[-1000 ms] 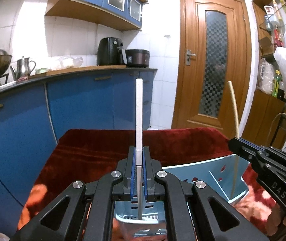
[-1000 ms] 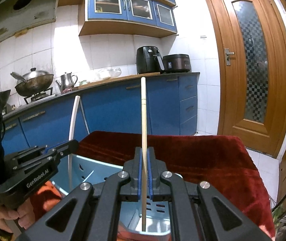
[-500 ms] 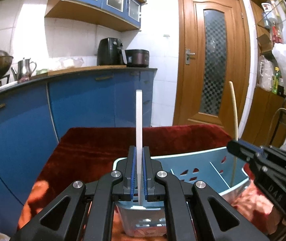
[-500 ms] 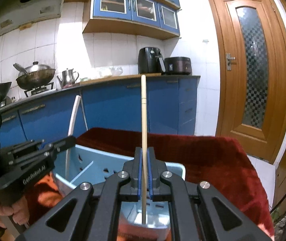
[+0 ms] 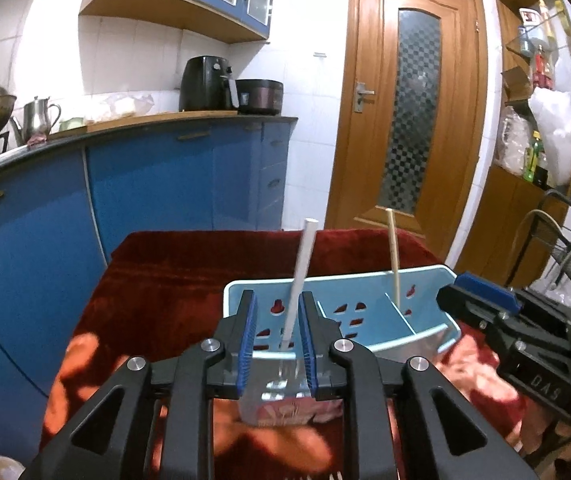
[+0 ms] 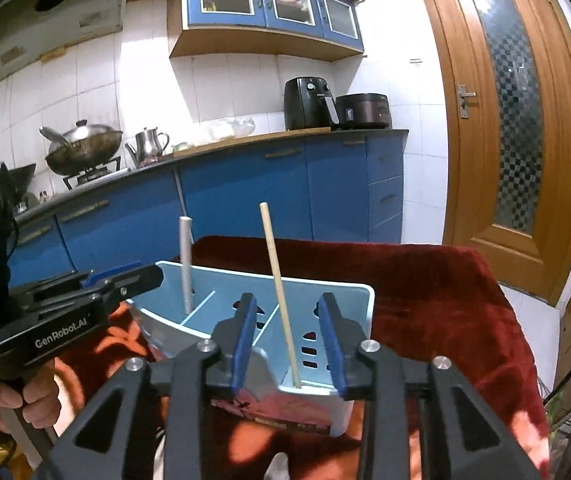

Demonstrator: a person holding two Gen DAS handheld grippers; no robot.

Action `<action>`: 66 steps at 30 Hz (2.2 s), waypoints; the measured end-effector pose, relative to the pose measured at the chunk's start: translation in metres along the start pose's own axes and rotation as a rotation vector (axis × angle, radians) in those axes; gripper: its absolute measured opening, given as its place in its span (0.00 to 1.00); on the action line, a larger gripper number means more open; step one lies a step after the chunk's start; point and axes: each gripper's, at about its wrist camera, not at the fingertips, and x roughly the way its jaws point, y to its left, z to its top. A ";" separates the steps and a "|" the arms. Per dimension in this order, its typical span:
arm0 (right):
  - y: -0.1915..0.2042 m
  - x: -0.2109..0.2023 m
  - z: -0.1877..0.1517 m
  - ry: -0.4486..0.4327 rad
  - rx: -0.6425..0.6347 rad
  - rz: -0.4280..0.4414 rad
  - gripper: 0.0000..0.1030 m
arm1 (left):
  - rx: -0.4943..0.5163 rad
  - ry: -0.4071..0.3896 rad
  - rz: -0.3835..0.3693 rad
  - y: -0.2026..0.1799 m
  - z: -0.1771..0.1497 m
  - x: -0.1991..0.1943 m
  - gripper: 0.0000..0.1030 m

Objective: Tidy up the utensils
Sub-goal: 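Open both tools and withdraw them from the blue box, then grasp a metal fork with the left tool while the right tool grasps the silver slotted server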

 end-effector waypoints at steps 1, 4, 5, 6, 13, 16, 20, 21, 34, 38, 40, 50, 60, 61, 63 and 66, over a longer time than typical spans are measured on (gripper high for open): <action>0.001 -0.003 0.001 -0.001 -0.002 0.000 0.37 | 0.006 0.004 0.000 0.000 0.000 -0.003 0.21; 0.006 -0.014 0.002 -0.005 -0.013 -0.001 0.40 | 0.019 0.017 -0.004 0.000 -0.001 -0.014 0.21; 0.007 -0.018 0.003 -0.005 -0.015 0.001 0.40 | 0.020 0.021 -0.006 0.001 -0.001 -0.017 0.21; 0.009 -0.022 0.003 -0.004 -0.015 0.003 0.40 | 0.022 0.027 -0.008 0.001 -0.002 -0.022 0.21; 0.016 -0.051 0.006 0.037 0.005 0.016 0.40 | 0.067 0.087 -0.007 0.002 -0.010 -0.044 0.21; 0.018 -0.064 0.004 0.061 0.011 0.019 0.40 | 0.097 0.124 -0.008 0.001 -0.016 -0.054 0.21; 0.021 -0.078 -0.002 0.102 0.017 0.011 0.40 | 0.138 0.171 -0.008 0.000 -0.023 -0.064 0.21; 0.021 -0.081 -0.003 0.117 0.018 0.008 0.40 | 0.153 0.189 -0.003 -0.001 -0.026 -0.066 0.21; 0.021 -0.094 -0.029 0.349 0.040 -0.023 0.40 | 0.187 0.426 -0.025 0.000 -0.060 -0.069 0.21; 0.019 -0.088 -0.041 0.442 0.057 -0.022 0.40 | 0.173 0.496 -0.030 0.004 -0.072 -0.061 0.21; 0.019 -0.085 -0.047 0.474 0.048 -0.031 0.40 | 0.167 0.521 -0.037 0.005 -0.075 -0.057 0.21; 0.010 -0.065 -0.066 0.618 0.066 -0.036 0.40 | 0.101 0.663 -0.117 0.000 -0.092 -0.036 0.21; 0.008 -0.043 -0.082 0.749 0.077 -0.006 0.36 | 0.066 0.739 -0.137 -0.007 -0.100 -0.015 0.21; 0.008 -0.042 -0.082 0.758 0.072 -0.006 0.34 | 0.054 0.752 -0.141 -0.007 -0.102 -0.012 0.21; 0.009 -0.038 -0.085 0.781 0.064 -0.012 0.32 | 0.032 0.771 -0.151 -0.006 -0.104 -0.006 0.21; 0.008 -0.032 -0.088 0.813 0.067 -0.005 0.28 | 0.036 0.783 -0.156 -0.006 -0.102 -0.002 0.20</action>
